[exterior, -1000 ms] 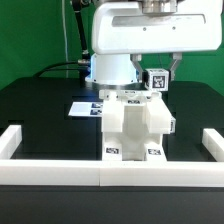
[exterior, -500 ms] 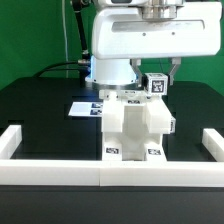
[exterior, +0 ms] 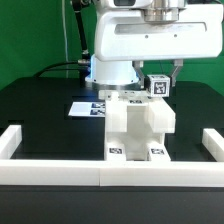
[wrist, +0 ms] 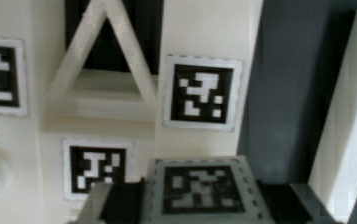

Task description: Assemble chair

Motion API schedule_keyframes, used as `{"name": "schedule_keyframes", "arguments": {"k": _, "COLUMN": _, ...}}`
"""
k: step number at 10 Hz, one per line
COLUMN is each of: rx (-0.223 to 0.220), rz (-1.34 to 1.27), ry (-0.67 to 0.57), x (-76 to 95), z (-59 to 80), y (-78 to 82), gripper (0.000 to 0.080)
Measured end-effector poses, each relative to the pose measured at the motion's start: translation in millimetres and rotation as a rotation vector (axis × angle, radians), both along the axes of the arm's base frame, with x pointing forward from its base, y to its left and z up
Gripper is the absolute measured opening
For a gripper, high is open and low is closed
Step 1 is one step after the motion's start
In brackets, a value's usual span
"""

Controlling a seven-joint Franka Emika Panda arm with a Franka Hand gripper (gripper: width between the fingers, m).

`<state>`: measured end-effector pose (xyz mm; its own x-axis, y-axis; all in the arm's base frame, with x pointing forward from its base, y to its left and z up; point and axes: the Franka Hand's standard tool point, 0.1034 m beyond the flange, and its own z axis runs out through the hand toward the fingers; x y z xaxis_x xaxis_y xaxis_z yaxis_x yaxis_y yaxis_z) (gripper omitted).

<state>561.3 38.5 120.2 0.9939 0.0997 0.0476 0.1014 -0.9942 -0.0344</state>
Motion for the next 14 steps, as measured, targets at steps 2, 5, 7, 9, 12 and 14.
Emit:
{"name": "schedule_keyframes", "arguments": {"k": 2, "rx": -0.001, "rz": 0.001, "ry": -0.003, "x": -1.5, "z": -2.1, "y": 0.6, "gripper": 0.0287}}
{"name": "schedule_keyframes", "arguments": {"k": 5, "rx": -0.004, "rz": 0.002, "ry": -0.015, "x": 1.0, "z": -2.7, "y": 0.5, "gripper": 0.0287}}
{"name": "schedule_keyframes", "arguments": {"k": 7, "rx": -0.006, "rz": 0.002, "ry": -0.021, "x": 2.4, "z": -2.8, "y": 0.2, "gripper": 0.0287}}
{"name": "schedule_keyframes", "arguments": {"k": 9, "rx": -0.009, "rz": 0.002, "ry": -0.031, "x": 4.8, "z": -2.8, "y": -0.1, "gripper": 0.0287}}
{"name": "schedule_keyframes", "arguments": {"k": 12, "rx": -0.010, "rz": 0.002, "ry": -0.039, "x": 6.5, "z": -2.6, "y": -0.4, "gripper": 0.0287}}
{"name": "schedule_keyframes", "arguments": {"k": 14, "rx": -0.010, "rz": 0.002, "ry": -0.039, "x": 6.7, "z": -2.5, "y": -0.5, "gripper": 0.0287}}
